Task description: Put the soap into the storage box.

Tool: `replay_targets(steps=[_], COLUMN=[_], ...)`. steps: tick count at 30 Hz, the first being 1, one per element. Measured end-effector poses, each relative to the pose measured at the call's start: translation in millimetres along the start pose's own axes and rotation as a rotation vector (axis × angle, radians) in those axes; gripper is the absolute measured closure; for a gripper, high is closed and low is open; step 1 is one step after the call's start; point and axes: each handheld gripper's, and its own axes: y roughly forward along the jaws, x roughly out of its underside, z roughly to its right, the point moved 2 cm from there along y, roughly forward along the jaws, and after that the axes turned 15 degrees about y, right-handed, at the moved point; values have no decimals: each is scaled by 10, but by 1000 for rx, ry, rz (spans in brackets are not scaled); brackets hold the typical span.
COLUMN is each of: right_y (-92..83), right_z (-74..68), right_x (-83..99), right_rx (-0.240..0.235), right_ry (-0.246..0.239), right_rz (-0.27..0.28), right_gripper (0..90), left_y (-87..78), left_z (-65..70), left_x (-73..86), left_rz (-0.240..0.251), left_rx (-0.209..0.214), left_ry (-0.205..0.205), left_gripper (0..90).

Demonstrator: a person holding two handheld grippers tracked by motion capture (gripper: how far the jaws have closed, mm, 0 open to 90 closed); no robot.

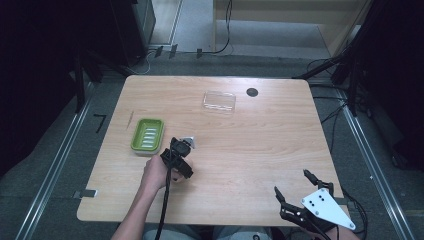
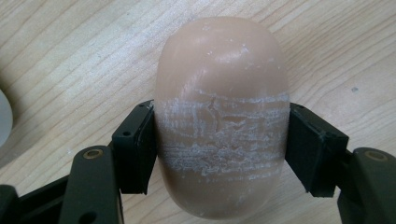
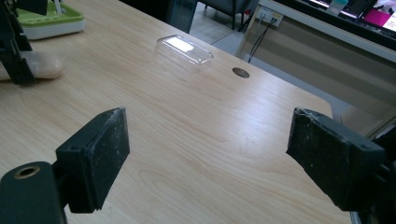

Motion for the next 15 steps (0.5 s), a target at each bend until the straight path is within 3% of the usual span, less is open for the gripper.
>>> replay_targets(steps=[15], right_y=[-3], right_z=[5], right_x=[0], right_rx=[1], right_ry=[1], right_rz=[1], right_gripper=[133], left_y=[-118], left_z=[-72], left_x=[117], left_rz=[19], left_rx=[2], left_ry=[-15], left_gripper=[337])
